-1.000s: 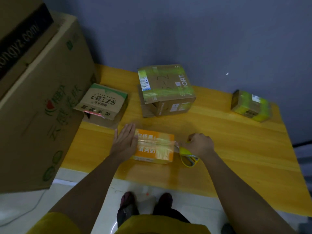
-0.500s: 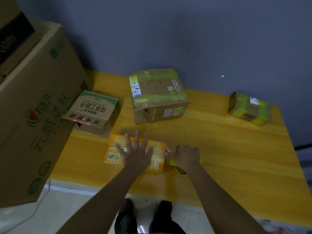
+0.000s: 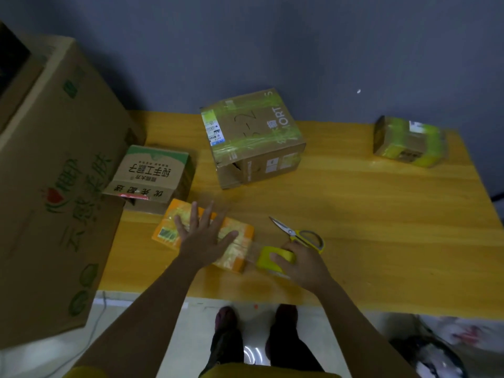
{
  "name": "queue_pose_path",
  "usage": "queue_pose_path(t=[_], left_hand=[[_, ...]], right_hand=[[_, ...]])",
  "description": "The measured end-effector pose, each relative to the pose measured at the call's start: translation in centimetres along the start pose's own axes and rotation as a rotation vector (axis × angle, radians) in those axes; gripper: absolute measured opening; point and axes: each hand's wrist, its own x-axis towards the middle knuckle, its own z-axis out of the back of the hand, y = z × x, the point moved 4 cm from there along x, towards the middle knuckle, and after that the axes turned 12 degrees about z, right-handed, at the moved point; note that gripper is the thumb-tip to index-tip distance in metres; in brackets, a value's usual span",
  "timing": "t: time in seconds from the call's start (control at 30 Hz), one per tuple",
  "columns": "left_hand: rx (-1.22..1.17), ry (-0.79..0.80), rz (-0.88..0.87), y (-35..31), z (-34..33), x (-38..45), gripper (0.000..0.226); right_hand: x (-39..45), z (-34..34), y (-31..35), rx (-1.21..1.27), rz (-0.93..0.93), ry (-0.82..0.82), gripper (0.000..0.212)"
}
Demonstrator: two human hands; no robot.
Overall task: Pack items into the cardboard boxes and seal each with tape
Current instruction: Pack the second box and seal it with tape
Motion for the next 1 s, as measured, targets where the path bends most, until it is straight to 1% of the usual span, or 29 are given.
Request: queue_pose_path(t=[0.03,0.07,0.1,0.17,0.23,0.3,0.37,0.4,0.43,0.47,0.5,0.53,0.57,0.6,0.63,0.67,0.73,0.8,0.83,0.9,0.97,1.0], left_hand=[[-0.005,0.013,0.009,0.1,0.2,0.0,0.085],[-0.009,0.029,0.017,0.2,0.4,0.1,0.083],[-0.010,0.041,0.021,0.3,0.5,0.2,0.082],[-0.003,0.060,0.020,0.6,0.5,0.4,0.083],[0.003,0.059,0.015,0.6,0.5,0.5,0.083],[0.044,0.025,0.024,0.3,0.6,0.3,0.080],[0.102,-0.058,0.050,-0.7,1.2,-0.4,0.073],[0.108,-0.110,0.060,-1.4,1.3,-1.0,0.070],[0.075,-0.180,0.065,-2.4,1.4,-1.8,0.067],[0.012,-0.255,0.068,-3.3,1.4,-2.7,0.069],[-0.055,-0.285,0.080,-4.1,1.2,-3.3,0.076],[-0.089,-0.267,0.101,-4.8,0.8,-3.8,0.087],[-0.067,-0.187,0.147,-5.3,0.0,-4.2,0.096],[-0.034,-0.111,0.193,-5.5,-1.1,-4.4,0.102],[0.003,-0.057,0.227,-5.9,-2.0,-4.6,0.107],[0.008,-0.034,0.247,-6.1,-2.5,-4.8,0.113],[-0.070,-0.040,0.277,-6.3,-3.0,-4.9,0.125],[-0.126,-0.066,0.295,-6.5,-3.1,-4.9,0.132],[-0.132,-0.067,0.300,-6.6,-3.1,-4.8,0.134],[-0.140,-0.097,0.300,-6.5,-3.2,-4.9,0.139],[-0.151,-0.165,0.285,-6.4,-3.4,-5.1,0.147],[-0.152,-0.182,0.280,-6.3,-3.6,-5.2,0.150]], right_hand=[[0.2,0.0,0.7,-0.188,0.026,-0.016,0.068],[0.5,0.2,1.3,-0.339,0.018,-0.028,0.068],[0.9,0.0,1.6,-0.413,-0.014,-0.033,0.063],[1.3,-0.6,1.7,-0.436,-0.082,-0.010,0.057],[1.5,-1.0,1.6,-0.449,-0.138,0.020,0.062],[1.4,-0.8,1.6,-0.455,-0.151,0.040,0.063],[1.0,-0.4,1.5,-0.349,-0.134,0.042,0.060],[0.8,0.0,1.4,-0.223,-0.123,0.004,0.057],[0.6,0.6,1.2,-0.071,-0.122,-0.081,0.053],[0.7,1.3,0.6,0.043,-0.137,-0.202,0.049],[0.9,2.1,-0.5,0.116,-0.183,-0.311,0.043],[1.1,2.8,-1.6,0.150,-0.225,-0.375,0.034],[1.5,2.9,-3.1,0.136,-0.265,-0.367,0.025],[1.7,3.0,-4.3,0.109,-0.283,-0.299,0.019],[2.0,2.6,-5.3,0.078,-0.295,-0.187,0.021],[2.3,2.0,-6.5,0.011,-0.275,-0.077,0.029],[2.6,1.3,-7.6,-0.205,-0.212,0.073,0.043],[3.2,1.6,-7.7,-0.413,-0.133,0.159,0.042],[3.6,2.0,-7.5,-0.479,-0.104,0.220,0.041],[4.6,3.0,-7.0,-0.493,-0.042,0.311,0.044],[5.8,4.1,-6.4,-0.420,0.016,0.395,0.046],[6.4,4.7,-6.0,-0.356,0.055,0.405,0.043]])
